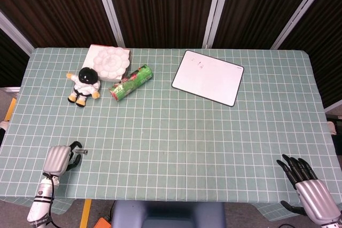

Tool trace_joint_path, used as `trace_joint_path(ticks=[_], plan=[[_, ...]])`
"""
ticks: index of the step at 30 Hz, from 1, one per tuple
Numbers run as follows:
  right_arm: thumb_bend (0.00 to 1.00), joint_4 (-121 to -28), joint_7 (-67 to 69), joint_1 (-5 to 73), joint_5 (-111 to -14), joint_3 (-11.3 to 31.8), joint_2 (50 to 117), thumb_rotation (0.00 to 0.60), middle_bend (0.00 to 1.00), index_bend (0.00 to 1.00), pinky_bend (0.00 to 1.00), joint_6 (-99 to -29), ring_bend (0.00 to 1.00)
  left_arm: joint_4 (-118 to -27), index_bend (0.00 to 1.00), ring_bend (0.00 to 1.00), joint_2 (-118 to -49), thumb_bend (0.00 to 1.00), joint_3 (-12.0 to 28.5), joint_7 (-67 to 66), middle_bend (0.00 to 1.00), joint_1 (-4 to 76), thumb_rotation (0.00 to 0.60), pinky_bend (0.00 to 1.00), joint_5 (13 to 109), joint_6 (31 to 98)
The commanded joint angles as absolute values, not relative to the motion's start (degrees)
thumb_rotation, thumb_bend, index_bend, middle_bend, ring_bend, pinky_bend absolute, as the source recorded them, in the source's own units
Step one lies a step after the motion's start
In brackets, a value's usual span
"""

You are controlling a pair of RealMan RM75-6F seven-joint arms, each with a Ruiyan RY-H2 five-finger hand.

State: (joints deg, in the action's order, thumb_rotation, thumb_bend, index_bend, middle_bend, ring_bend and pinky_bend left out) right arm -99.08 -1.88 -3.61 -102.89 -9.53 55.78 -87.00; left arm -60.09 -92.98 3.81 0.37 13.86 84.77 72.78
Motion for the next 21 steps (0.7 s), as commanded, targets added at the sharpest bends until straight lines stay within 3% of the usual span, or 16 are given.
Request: trace_joint_path(ticks=[1, 21], plan=[[0.18, -99.14, -1.99, -3.57, -102.87, -9.54, 55.81, 0.6, 0.0, 0.0, 0.0, -86.88, 0.0, -59.28, 0.44, 1.0, -93.32, 0.41, 3.89, 0.3, 1.0, 14.09, 0.6, 1.0, 84.0, 72.12], [0.18, -99.39, -2.38, -3.56, -102.17, -9.36, 55.88, 0.6, 0.0, 0.0, 0.0, -86.57, 0.0, -56.45, 0.48, 1.0, -95.25, 0.41, 3.76, -0.72, 1.0, 14.82, 0.6, 1.0, 82.02, 71.22]])
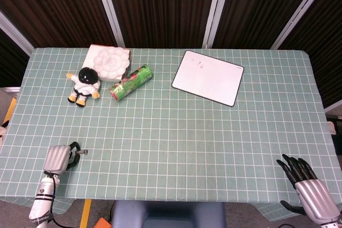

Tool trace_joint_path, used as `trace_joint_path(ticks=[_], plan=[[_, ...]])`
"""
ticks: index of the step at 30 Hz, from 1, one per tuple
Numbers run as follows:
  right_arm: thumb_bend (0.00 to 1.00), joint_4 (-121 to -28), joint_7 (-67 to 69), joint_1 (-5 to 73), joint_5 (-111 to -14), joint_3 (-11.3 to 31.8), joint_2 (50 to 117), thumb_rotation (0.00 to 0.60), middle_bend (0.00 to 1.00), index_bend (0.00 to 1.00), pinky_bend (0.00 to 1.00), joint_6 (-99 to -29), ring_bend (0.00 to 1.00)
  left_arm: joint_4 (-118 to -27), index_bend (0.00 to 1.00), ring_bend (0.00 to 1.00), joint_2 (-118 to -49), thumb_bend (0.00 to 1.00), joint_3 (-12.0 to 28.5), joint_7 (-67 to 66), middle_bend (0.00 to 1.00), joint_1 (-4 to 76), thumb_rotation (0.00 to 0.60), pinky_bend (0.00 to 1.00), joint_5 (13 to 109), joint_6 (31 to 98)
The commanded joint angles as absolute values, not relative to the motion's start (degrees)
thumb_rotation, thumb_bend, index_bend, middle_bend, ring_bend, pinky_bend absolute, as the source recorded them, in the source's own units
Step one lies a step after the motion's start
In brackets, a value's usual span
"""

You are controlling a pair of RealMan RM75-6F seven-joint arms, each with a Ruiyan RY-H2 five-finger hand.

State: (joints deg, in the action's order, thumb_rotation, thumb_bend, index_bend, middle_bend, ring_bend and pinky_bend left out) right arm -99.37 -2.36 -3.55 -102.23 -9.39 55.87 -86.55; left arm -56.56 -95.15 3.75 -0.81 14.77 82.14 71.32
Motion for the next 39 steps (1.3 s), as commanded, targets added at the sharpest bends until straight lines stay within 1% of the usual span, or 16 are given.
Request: trace_joint_path(ticks=[1, 5, 15, 29, 39], plan=[[0.18, -99.4, -2.4, -3.56, -102.14, -9.34, 55.9, 0.6, 0.0, 0.0, 0.0, -86.56, 0.0, -56.37, 0.48, 1.0, -95.3, 0.41, 3.77, -0.71, 1.0, 14.85, 0.6, 1.0, 81.94, 71.19], [0.18, -99.42, -2.52, -3.54, -102.07, -9.35, 55.92, 0.6, 0.0, 0.0, 0.0, -86.43, 0.0, -56.1, 0.49, 1.0, -95.42, 0.41, 3.76, -0.53, 1.0, 14.97, 0.6, 1.0, 81.72, 71.04], [0.18, -99.42, -2.67, -3.56, -101.94, -9.27, 56.03, 0.6, 0.0, 0.0, 0.0, -86.44, 0.0, -56.26, 0.55, 1.0, -95.43, 0.42, 4.15, -0.28, 1.0, 15.08, 0.6, 1.0, 81.38, 71.98], [0.18, -99.49, -2.88, -3.46, -101.89, -9.28, 56.1, 0.6, 0.0, 0.0, 0.0, -86.17, 0.0, -61.97, 0.54, 1.0, -92.52, 0.42, 4.03, -1.7, 1.0, 15.0, 0.6, 1.0, 82.83, 75.07], [0.18, -99.49, -2.79, -3.4, -101.83, -9.31, 56.05, 0.6, 0.0, 0.0, 0.0, -86.05, 0.0, -64.47, 0.53, 1.0, -90.85, 0.41, 3.09, -5.48, 1.0, 15.41, 0.6, 1.0, 82.84, 73.69]])
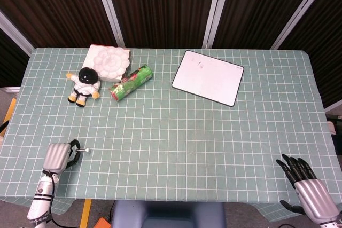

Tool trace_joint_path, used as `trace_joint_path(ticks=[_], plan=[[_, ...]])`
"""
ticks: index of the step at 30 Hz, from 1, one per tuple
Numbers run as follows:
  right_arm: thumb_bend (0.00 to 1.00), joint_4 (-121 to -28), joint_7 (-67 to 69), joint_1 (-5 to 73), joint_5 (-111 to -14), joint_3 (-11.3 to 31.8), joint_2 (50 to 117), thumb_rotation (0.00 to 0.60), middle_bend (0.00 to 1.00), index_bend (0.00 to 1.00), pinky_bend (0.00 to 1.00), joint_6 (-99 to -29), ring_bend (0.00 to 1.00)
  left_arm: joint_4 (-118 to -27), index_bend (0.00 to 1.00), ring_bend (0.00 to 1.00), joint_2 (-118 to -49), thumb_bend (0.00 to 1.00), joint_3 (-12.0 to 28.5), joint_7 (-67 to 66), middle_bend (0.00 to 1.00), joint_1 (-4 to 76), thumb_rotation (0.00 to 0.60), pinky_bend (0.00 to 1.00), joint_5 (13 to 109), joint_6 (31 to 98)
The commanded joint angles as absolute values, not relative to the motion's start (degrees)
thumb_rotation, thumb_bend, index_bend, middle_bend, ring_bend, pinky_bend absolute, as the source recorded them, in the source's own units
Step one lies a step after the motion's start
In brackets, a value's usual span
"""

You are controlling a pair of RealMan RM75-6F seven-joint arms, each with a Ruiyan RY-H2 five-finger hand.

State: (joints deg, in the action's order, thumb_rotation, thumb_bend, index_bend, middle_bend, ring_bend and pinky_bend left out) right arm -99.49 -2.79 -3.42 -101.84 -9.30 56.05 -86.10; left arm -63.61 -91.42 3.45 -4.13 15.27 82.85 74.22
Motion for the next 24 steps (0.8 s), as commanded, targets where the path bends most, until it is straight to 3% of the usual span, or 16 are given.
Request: trace_joint_path(ticks=[1, 10, 24], plan=[[0.18, -99.49, -2.81, -3.38, -101.8, -9.32, 56.06, 0.6, 0.0, 0.0, 0.0, -85.97, 0.0, -65.09, 0.53, 1.0, -90.51, 0.41, 2.97, -6.33, 1.0, 15.46, 0.6, 1.0, 82.77, 73.49], [0.18, -99.5, -2.65, -3.31, -101.94, -9.41, 55.96, 0.6, 0.0, 0.0, 0.0, -85.93, 0.0, -71.63, 0.51, 1.0, -87.27, 0.41, 2.04, -15.14, 1.0, 15.91, 0.6, 1.0, 81.92, 71.8], [0.18, -99.56, -2.54, -3.26, -101.9, -9.39, 55.88, 0.6, 0.0, 0.0, 0.0, -85.94, 0.0, -76.44, 0.49, 1.0, -85.84, 0.41, 1.3, -17.05, 1.0, 15.87, 0.6, 1.0, 83.11, 73.17]])
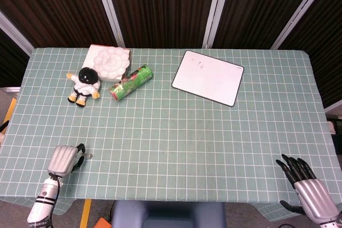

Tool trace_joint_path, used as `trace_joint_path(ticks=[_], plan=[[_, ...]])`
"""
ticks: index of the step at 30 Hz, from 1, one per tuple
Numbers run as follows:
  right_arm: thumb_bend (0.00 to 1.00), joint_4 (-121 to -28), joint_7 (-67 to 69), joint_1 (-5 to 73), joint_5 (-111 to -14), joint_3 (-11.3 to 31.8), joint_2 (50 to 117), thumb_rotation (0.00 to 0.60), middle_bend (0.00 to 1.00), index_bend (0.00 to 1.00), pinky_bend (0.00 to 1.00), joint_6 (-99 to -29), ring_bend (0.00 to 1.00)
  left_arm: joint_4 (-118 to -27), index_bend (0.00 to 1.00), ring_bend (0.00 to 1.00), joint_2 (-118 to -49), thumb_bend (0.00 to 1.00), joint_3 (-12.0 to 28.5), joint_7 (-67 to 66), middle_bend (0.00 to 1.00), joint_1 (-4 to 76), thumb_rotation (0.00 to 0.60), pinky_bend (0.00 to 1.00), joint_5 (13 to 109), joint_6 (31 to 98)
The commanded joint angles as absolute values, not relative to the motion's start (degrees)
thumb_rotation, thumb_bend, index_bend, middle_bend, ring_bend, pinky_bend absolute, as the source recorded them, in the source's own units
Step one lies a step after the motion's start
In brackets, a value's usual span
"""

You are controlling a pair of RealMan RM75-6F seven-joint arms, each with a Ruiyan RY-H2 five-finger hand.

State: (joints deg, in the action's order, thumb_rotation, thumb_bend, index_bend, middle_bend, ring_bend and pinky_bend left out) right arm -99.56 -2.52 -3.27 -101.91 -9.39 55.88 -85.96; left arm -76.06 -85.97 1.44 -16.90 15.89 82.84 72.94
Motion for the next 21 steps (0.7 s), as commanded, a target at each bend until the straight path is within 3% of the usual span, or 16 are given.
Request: trace_joint_path(ticks=[1, 16, 21], plan=[[0.18, -99.57, -2.55, -3.25, -101.89, -9.4, 55.89, 0.6, 0.0, 0.0, 0.0, -85.9, 0.0, -76.65, 0.49, 1.0, -85.8, 0.41, 1.25, -17.1, 1.0, 15.87, 0.6, 1.0, 83.23, 73.26], [0.18, -99.58, -2.33, -3.27, -101.93, -9.42, 55.73, 0.6, 0.0, 0.0, 0.0, -86.03, 0.0, -78.75, 0.47, 1.0, -85.7, 0.41, 0.51, -17.81, 1.0, 16.0, 0.6, 1.0, 84.1, 73.45], [0.18, -99.58, -2.32, -3.25, -101.92, -9.45, 55.69, 0.6, 0.0, 0.0, 0.0, -85.96, 0.0, -78.78, 0.42, 1.0, -85.97, 0.41, 0.5, -17.56, 1.0, 16.08, 0.6, 1.0, 84.31, 73.58]])
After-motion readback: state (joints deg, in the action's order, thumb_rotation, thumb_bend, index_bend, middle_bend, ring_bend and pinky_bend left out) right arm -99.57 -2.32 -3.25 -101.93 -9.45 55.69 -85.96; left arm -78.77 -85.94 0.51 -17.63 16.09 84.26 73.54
